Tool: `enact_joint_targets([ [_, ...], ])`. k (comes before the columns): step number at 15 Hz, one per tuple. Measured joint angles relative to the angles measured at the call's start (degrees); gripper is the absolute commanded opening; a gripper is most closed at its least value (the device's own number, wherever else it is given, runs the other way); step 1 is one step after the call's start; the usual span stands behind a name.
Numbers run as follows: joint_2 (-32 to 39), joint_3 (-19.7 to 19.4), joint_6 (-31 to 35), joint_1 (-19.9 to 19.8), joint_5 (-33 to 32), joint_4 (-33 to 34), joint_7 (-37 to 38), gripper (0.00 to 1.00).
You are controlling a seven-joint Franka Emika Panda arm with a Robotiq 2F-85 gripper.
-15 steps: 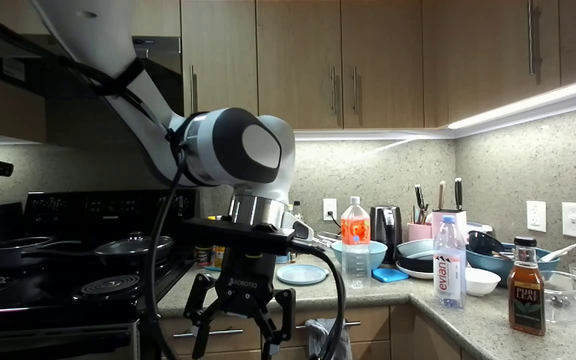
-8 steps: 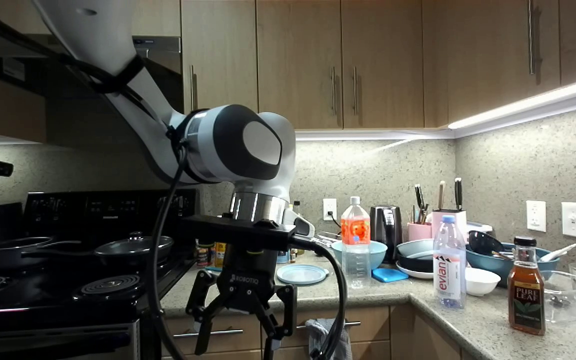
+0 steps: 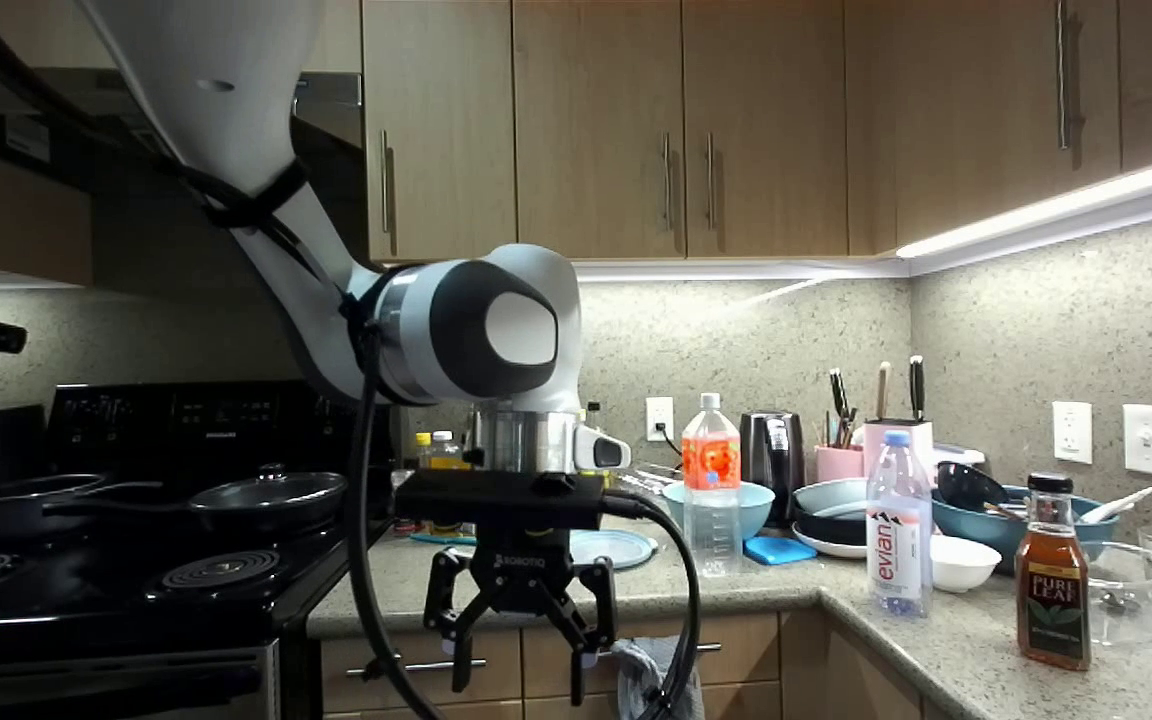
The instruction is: Put the towel on the counter
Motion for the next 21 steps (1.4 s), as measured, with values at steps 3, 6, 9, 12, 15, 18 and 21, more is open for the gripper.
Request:
enact_joint_targets([
  [3, 5.8, -0.5, 8.3, 1.0, 6.4, 1.1, -7.8, 1.0],
  [6, 12.1, -1.8, 14.5, 3.8, 16.9, 2.9, -20.4, 1.0],
  [9, 16.1, 1.1, 15.2, 4.2, 27.9, 6.0, -32.6, 1.0],
  [12, 18.1, 2.8, 13.4, 2.3, 32.2, 8.1, -40.0, 1.0],
  [15, 18.3, 2.8, 13.0, 1.6, 32.3, 8.4, -40.8, 1.0],
  [18, 18.6, 4.3, 15.2, 0.7, 32.8, 8.4, -40.8, 1.0],
  [21, 21.2, 6.7, 21.6, -0.2, 36.8, 9.2, -41.6, 1.0],
])
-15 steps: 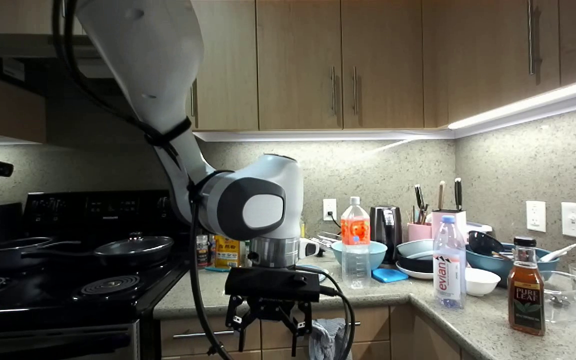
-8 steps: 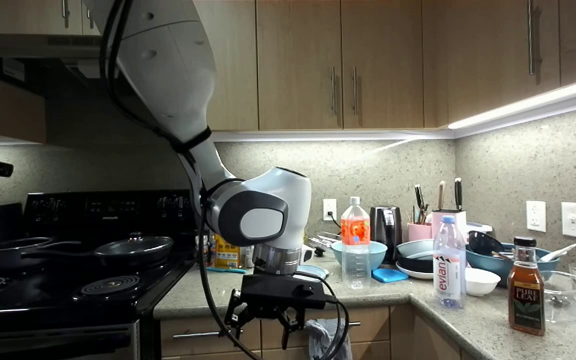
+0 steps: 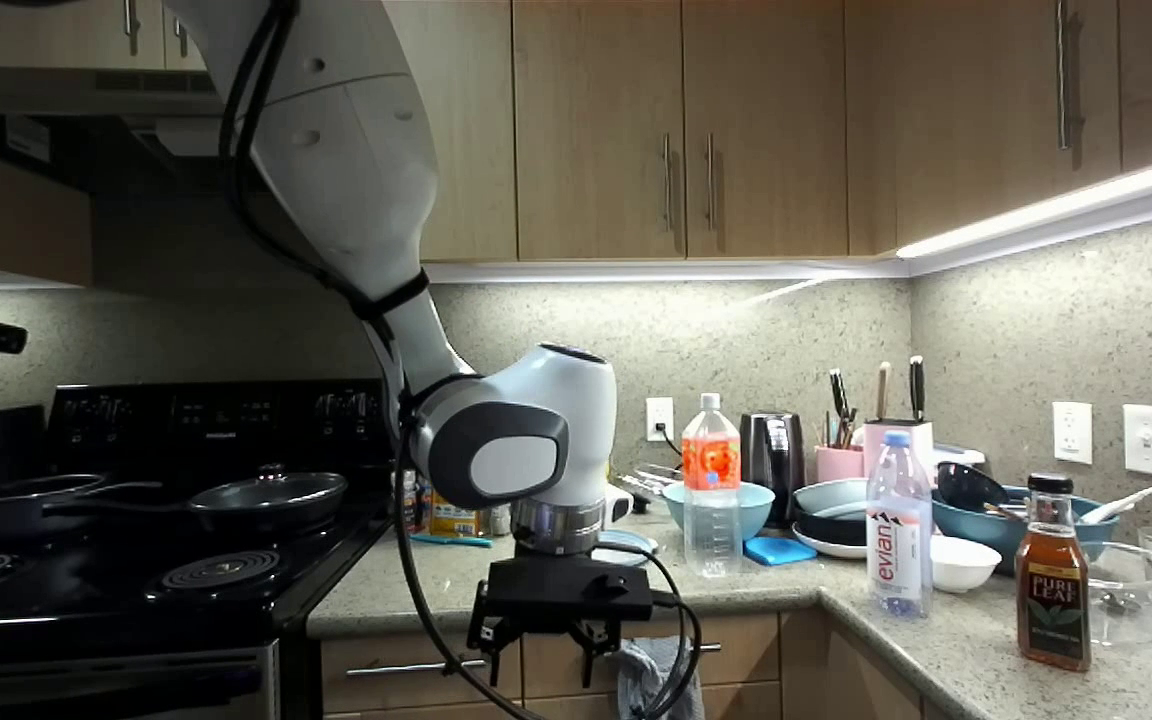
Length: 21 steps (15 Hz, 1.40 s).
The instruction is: Put the towel on the counter
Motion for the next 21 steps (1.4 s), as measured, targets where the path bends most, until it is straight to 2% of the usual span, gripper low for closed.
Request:
enact_joint_targets([
  [3, 5.1, 0.7, 3.3, -0.1, 3.9, 2.9, -1.8, 1.0],
  [6, 11.3, 1.7, 2.7, -1.5, 7.0, 7.6, -5.8, 1.0],
  [8, 15.4, 3.0, -0.2, -3.7, 8.2, 11.6, -10.8, 1.0],
  [11, 20.4, 5.8, -4.4, -8.6, 6.6, 17.2, -13.0, 1.0],
  [13, 21.6, 6.3, -5.7, -9.9, 5.6, 18.8, -13.0, 1.0],
  [18, 21.7, 6.9, -5.5, -10.2, 5.5, 19.0, -12.9, 1.0],
  [21, 22.9, 9.4, -0.7, -11.4, 7.7, 20.0, -12.8, 1.0],
])
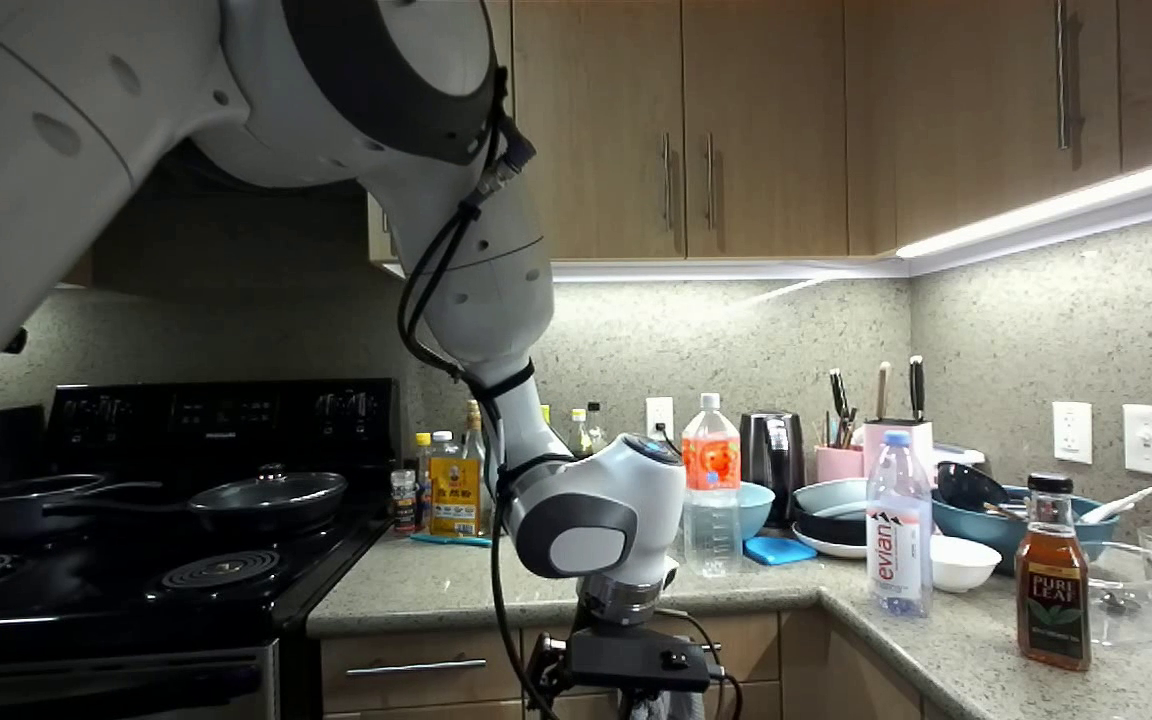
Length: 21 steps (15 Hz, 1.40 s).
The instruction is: Put the towel on the counter
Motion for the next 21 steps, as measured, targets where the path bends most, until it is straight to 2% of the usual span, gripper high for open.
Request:
enact_joint_targets([
  [2, 2.5, 2.4, 4.8, -1.4, 1.7, 2.1, 0.0, 1.0],
  [6, 10.0, 4.1, 11.1, -2.6, 3.0, 9.1, -0.2, 1.0],
  [12, 21.1, 11.5, 12.9, -9.5, 3.0, 22.1, -6.7, 1.0],
  [16, 21.9, 12.3, 13.0, -9.8, 2.8, 23.3, -6.9, 1.0],
  [19, 23.1, 17.1, 17.7, -12.4, 4.1, 24.3, -7.2, 1.0],
  [20, 24.0, 19.4, 20.0, -13.7, 4.7, 25.2, -7.8, 0.96],
  [21, 25.0, 21.6, 21.9, -14.9, 4.9, 26.2, -8.2, 0.74],
])
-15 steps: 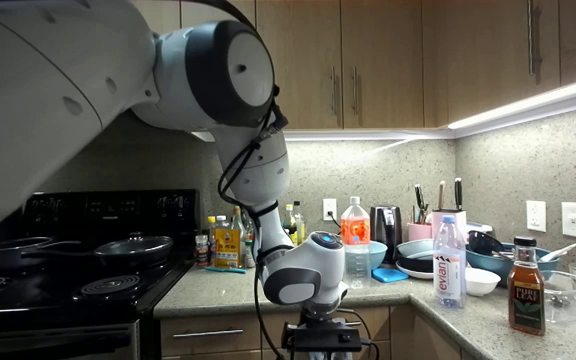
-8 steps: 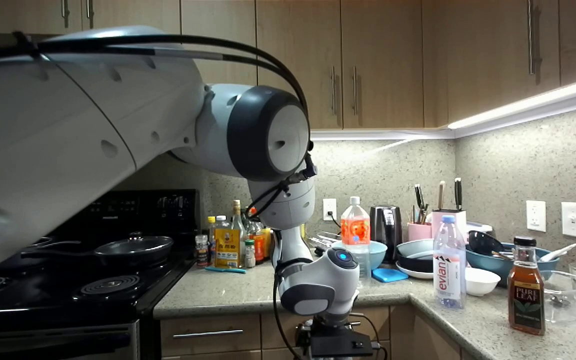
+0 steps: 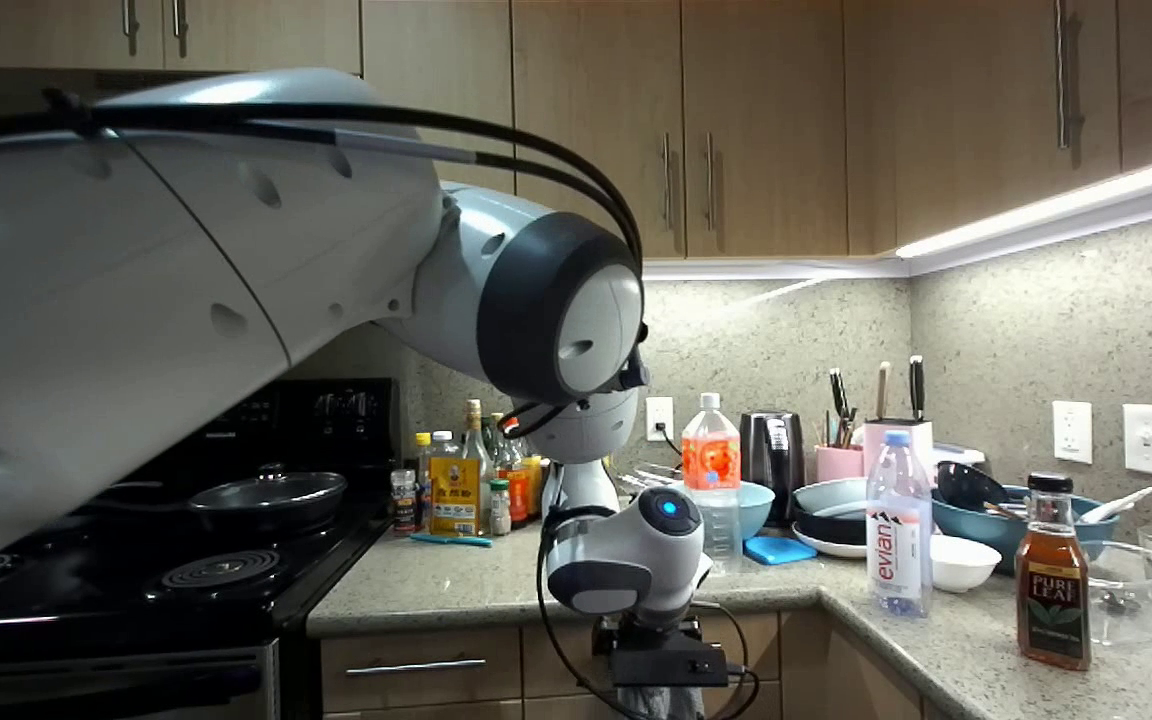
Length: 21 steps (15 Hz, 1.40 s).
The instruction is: Put the towel on the counter
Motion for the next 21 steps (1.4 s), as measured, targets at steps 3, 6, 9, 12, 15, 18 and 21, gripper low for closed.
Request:
enact_joint_targets([
  [3, 3.3, 6.0, 4.6, -3.6, 0.0, 2.8, -1.9, 0.62],
  [6, 5.9, 9.6, 6.5, -5.9, -0.6, 4.4, -3.4, 0.89],
  [9, 6.4, 9.8, 6.5, -6.2, -0.8, 4.5, -3.4, 0.82],
  [12, 6.6, 9.5, 6.5, -6.2, -0.9, 4.5, -3.4, 0.99],
  [15, 6.6, 9.3, 6.2, -6.1, -0.9, 4.5, -3.4, 1.0],
  [18, 6.6, 9.2, 4.9, -6.1, -0.9, 4.5, -3.4, 1.0],
  [21, 6.6, 8.9, 3.2, -6.2, -2.3, 4.5, -2.3, 0.67],
])
